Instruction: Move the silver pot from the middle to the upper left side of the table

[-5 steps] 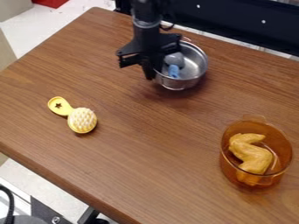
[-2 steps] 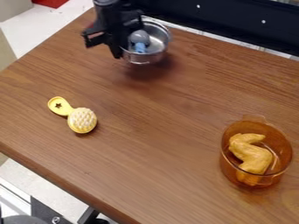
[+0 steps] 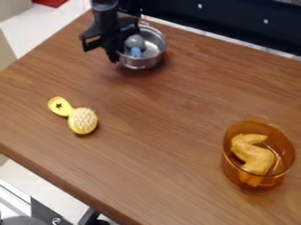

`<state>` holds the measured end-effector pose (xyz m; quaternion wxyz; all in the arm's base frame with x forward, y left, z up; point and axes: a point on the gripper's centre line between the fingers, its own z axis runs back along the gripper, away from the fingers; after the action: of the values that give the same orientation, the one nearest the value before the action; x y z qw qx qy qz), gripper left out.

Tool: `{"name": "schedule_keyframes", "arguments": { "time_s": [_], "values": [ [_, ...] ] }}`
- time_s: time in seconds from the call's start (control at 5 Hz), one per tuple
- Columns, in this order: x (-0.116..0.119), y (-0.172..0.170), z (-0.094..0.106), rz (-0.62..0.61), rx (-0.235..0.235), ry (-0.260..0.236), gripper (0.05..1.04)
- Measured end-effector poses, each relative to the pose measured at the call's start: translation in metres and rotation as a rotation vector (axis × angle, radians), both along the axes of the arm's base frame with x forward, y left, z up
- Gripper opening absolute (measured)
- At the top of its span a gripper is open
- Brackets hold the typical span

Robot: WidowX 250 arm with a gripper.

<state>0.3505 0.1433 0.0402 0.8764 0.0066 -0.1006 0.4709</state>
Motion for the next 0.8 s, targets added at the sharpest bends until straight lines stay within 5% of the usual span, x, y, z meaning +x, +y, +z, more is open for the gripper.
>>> {"name": "schedule_keyframes", "arguments": {
  "time_s": [0.6, 0.8],
  "values": [
    [-0.008, 0.002, -0.010, 0.016, 0.032, 0.014, 0.079],
    [-0.016, 0.000, -0.014, 0.016, 0.059, 0.063, 0.237]
  ]
}}
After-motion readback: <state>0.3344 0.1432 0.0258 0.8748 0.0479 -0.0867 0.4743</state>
